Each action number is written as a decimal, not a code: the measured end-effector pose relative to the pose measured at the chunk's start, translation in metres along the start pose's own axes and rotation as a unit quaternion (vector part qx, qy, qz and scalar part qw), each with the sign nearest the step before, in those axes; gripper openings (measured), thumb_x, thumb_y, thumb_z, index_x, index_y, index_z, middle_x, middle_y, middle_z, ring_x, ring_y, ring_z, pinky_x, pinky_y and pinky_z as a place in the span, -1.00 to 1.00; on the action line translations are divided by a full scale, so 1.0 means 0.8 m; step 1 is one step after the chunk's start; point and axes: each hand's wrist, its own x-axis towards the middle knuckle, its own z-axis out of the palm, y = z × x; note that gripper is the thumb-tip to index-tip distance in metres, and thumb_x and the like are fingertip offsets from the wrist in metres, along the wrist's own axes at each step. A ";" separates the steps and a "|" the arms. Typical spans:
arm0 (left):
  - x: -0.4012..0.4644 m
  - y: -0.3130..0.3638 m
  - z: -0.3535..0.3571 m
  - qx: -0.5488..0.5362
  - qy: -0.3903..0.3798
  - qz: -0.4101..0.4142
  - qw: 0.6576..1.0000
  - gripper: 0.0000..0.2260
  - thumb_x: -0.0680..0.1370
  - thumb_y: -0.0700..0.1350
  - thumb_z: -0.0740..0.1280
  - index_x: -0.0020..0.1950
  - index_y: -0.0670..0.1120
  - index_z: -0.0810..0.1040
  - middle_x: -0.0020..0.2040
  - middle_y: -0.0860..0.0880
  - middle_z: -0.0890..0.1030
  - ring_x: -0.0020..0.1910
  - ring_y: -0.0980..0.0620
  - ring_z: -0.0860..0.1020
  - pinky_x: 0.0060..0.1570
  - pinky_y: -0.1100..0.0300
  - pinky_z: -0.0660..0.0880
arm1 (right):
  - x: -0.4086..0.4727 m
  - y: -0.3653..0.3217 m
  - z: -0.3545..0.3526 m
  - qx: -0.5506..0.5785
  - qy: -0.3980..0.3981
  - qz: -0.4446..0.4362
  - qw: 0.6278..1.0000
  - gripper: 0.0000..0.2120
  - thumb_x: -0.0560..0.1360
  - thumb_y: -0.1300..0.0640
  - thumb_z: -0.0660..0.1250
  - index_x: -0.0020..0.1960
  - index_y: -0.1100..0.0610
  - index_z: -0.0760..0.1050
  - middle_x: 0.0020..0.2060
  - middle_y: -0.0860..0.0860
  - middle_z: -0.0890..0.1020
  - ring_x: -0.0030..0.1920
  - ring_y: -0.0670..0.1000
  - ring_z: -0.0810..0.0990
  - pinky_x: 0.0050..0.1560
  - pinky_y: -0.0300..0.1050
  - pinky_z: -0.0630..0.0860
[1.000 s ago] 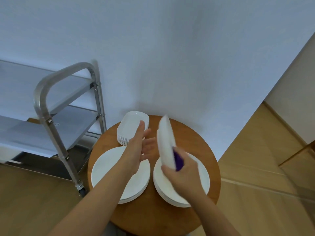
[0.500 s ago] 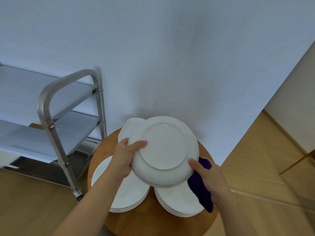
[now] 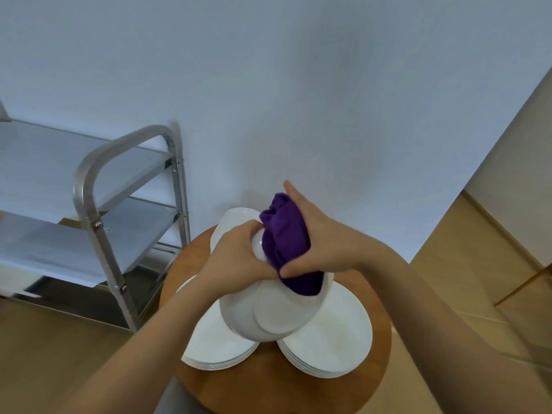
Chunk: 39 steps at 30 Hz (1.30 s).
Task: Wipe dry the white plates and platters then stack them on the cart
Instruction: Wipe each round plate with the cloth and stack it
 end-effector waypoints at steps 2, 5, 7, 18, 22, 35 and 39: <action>-0.002 -0.009 -0.004 0.011 -0.031 0.015 0.999 -0.48 0.23 -0.02 0.59 0.11 0.05 0.46 -0.07 0.16 0.56 -0.08 0.18 0.52 -0.17 0.35 0.43 | 0.000 0.010 -0.002 -0.058 -0.034 -0.024 0.997 0.19 0.16 -0.01 0.62 0.45 -0.34 -0.18 0.39 -0.23 0.21 0.28 -0.12 0.34 0.11 -0.18 0.52; -0.005 -0.016 -0.007 -0.003 -0.042 0.030 0.999 -0.47 0.13 0.13 0.56 0.03 0.18 0.44 -0.07 0.19 0.57 -0.08 0.16 0.55 -0.18 0.36 0.45 | -0.001 0.021 -0.005 -0.042 -0.016 -0.048 0.998 0.07 0.15 -0.05 0.61 0.37 -0.44 -0.04 0.26 -0.33 0.33 0.18 -0.17 0.43 -0.07 -0.33 0.55; -0.007 -0.015 -0.012 -0.018 -0.023 0.030 0.999 -0.47 0.05 0.24 0.48 -0.04 0.23 0.45 -0.09 0.19 0.58 -0.09 0.16 0.56 -0.19 0.34 0.47 | -0.006 0.024 -0.010 0.006 0.017 -0.060 0.998 0.00 0.11 -0.11 0.60 0.28 -0.54 0.00 0.21 -0.43 0.34 0.16 -0.25 0.44 -0.11 -0.39 0.54; 0.014 -0.004 -0.040 -0.262 0.121 0.026 0.957 -0.53 -0.07 0.00 0.56 -0.19 0.12 0.59 -0.20 0.09 0.66 -0.22 0.08 0.63 -0.32 0.20 0.56 | -0.034 0.071 0.015 0.336 0.299 -0.047 0.892 -0.01 0.01 0.06 0.60 0.37 -0.04 0.25 0.04 -0.22 0.59 0.03 -0.19 0.60 -0.16 -0.31 0.56; 0.022 -0.006 -0.026 -0.362 0.155 -0.013 0.919 -0.51 -0.06 -0.09 0.58 -0.16 0.03 0.60 -0.13 -0.04 0.66 -0.13 -0.11 0.63 -0.18 -0.04 0.59 | -0.026 0.075 0.048 0.434 0.397 0.069 0.806 0.12 -0.10 -0.11 0.57 0.41 -0.03 0.24 0.12 -0.03 0.55 0.06 0.00 0.58 -0.15 -0.07 0.61; 0.011 0.000 -0.035 -0.484 -0.083 -0.098 0.865 -0.60 0.36 0.20 0.37 0.10 0.03 0.63 -0.03 -0.05 0.68 -0.07 -0.05 0.65 -0.09 -0.02 0.55 | -0.037 0.081 0.013 0.590 0.263 0.060 0.761 -0.41 0.21 0.19 0.48 0.23 0.07 0.47 -0.09 0.09 0.68 -0.12 0.04 0.67 -0.23 -0.04 0.59; 0.024 -0.002 -0.030 -0.565 -0.064 -0.138 0.811 -0.57 0.39 0.06 0.34 0.21 -0.07 0.55 0.02 -0.13 0.67 -0.03 -0.13 0.64 -0.03 -0.07 0.57 | -0.024 0.060 -0.014 0.505 0.314 0.047 0.802 -0.33 0.19 0.16 0.54 0.26 -0.05 0.43 -0.03 0.00 0.68 -0.09 -0.02 0.67 -0.28 -0.16 0.58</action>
